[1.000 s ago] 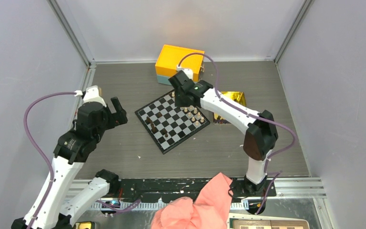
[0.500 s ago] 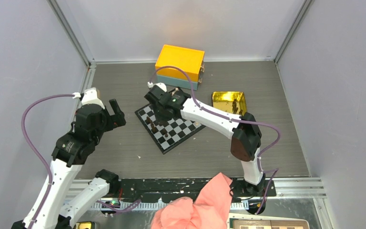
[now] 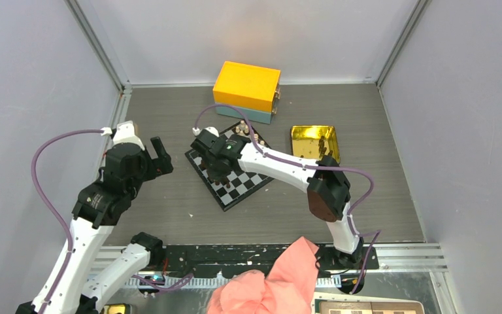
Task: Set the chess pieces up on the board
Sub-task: Place the chess piece on the chessboard.
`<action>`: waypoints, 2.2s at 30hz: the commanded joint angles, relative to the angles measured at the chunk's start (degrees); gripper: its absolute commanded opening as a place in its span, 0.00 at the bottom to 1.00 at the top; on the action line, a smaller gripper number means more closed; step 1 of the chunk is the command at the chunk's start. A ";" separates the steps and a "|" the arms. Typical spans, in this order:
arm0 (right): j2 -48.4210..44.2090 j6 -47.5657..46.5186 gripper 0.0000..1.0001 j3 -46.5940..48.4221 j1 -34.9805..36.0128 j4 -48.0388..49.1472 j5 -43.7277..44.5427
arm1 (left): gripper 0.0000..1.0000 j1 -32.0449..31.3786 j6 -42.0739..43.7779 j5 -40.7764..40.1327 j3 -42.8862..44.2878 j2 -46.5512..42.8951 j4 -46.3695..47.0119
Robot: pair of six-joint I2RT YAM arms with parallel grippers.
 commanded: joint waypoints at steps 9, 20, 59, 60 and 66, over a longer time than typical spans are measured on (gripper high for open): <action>2.84 -3.09 0.01 -1.47 0.50 6.28 -0.67 | 0.97 0.33 -0.22 -1.54 -0.39 -1.46 1.66; 2.63 -5.43 0.01 -6.80 0.59 13.02 0.22 | 0.97 0.36 0.34 -1.30 -0.87 -1.08 2.11; -3.74 -7.72 0.41 -10.06 0.62 14.82 1.69 | 0.97 0.36 -0.08 0.48 -1.58 1.15 4.90; -4.36 -7.69 0.41 -10.06 0.60 14.64 1.41 | 0.97 0.36 -0.21 0.48 -1.48 1.22 4.91; -9.88 -7.45 0.41 -10.59 0.53 14.10 1.58 | 0.98 0.36 -0.28 0.29 -1.15 1.61 5.12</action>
